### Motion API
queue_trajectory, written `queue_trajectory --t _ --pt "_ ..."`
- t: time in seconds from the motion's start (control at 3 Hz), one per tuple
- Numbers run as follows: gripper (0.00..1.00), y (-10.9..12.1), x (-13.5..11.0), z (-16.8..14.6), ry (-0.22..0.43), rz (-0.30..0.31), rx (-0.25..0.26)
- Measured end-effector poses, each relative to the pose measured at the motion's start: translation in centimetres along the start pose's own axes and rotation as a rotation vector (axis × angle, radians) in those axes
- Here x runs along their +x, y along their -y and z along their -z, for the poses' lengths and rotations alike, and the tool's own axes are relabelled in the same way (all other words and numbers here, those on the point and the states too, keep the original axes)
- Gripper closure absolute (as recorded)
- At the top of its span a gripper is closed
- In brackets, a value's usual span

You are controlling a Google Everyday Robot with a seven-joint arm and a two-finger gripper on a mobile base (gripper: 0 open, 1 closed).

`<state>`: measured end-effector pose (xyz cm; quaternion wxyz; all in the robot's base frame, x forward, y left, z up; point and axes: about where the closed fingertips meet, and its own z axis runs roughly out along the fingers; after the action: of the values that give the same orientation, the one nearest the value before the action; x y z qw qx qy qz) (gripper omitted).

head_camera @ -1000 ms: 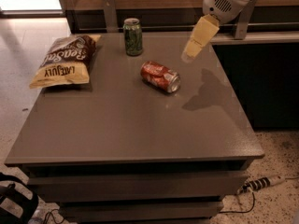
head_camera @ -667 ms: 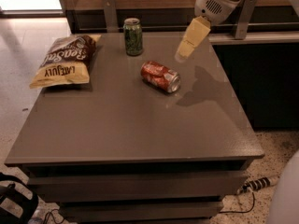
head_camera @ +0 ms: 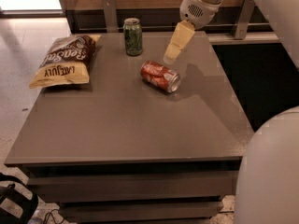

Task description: Place coke can upright

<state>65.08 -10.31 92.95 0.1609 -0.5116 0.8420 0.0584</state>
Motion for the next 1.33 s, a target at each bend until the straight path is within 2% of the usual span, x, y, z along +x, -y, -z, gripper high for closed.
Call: queue_trajectory --t 0.67,1.0,1.33 --pt "0.00 -0.5 -0.1 -1.9 -0.117 -0.098 0.019" --pt "0.00 -1.2 -0.2 -3.2 -0.162 -0.137 0.009" --pt "0.00 -1.7 -0.9 -4.1 -0.195 -0.146 0.004"
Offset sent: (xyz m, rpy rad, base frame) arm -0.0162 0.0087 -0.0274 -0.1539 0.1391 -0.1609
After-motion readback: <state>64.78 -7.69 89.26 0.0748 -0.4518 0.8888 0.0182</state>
